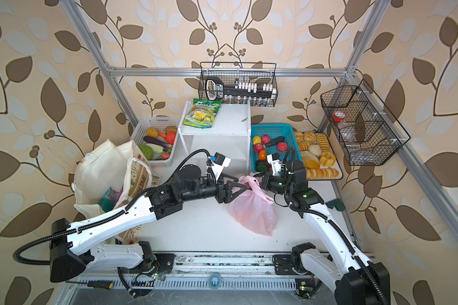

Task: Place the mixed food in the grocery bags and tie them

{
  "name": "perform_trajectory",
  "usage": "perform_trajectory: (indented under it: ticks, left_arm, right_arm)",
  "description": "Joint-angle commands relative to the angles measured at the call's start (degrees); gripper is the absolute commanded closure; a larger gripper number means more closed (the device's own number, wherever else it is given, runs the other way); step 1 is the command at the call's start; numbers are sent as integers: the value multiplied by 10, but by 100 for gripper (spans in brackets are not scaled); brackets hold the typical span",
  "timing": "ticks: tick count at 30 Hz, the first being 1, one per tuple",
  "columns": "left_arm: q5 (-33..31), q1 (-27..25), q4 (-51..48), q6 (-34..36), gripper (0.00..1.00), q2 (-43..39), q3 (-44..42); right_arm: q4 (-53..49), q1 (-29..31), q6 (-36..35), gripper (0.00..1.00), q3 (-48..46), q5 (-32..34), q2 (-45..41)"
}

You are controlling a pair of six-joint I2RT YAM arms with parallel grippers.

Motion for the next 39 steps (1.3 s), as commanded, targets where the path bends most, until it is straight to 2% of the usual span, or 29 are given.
perform_trajectory:
  ticks: [1, 6, 10, 14, 17, 19, 20, 21, 24, 26, 27, 31, 35, 39]
  left_arm:
    - [24, -29, 3, -127, 25, 22, 45]
    - [38, -36, -49, -207, 23, 92, 100]
    - [28, -44, -59, -253, 23, 115, 112]
    - [10, -46, -114, -256, 22, 146, 142]
    - [0, -47, -118, -255, 22, 146, 143]
    - [-9, -47, -113, -252, 27, 142, 142]
    - [-13, -47, -110, -251, 34, 141, 141]
    - [-14, -47, -107, -245, 49, 140, 140]
    - [-39, -46, -130, -227, 79, 126, 140]
    - [-81, -46, -169, -199, 96, 97, 129]
    - [-109, -42, -189, -198, 100, 77, 118]
    - [-114, -5, -182, -175, 100, 5, 39]
    - [-64, 48, -179, -151, 100, -45, -17]
    - [-30, 67, -218, -103, 100, -50, -12]
  right_arm:
    - [6, 5, -4, 100, -4, 23, -11]
    - [4, 8, -7, 100, -5, 24, -10]
    - [6, 9, -6, 100, -3, 28, -12]
    - [11, 11, -3, 100, -5, 30, -12]
    - [17, 13, 0, 100, -6, 29, -11]
    - [18, 15, 0, 100, -7, 30, -12]
    - [18, 16, -2, 100, -8, 30, -12]
    - [16, 17, -3, 100, -9, 30, -12]
    - [-4, 15, -18, 100, -6, 36, -16]
    - [-23, 10, -29, 100, -5, 46, -23]
    - [-31, 5, -31, 100, -6, 50, -29]
    - [-49, -17, -36, 100, -10, 41, -52]
    - [-64, -31, -38, 100, -9, 28, -71]
    - [-66, -34, -38, 100, -7, 10, -81]
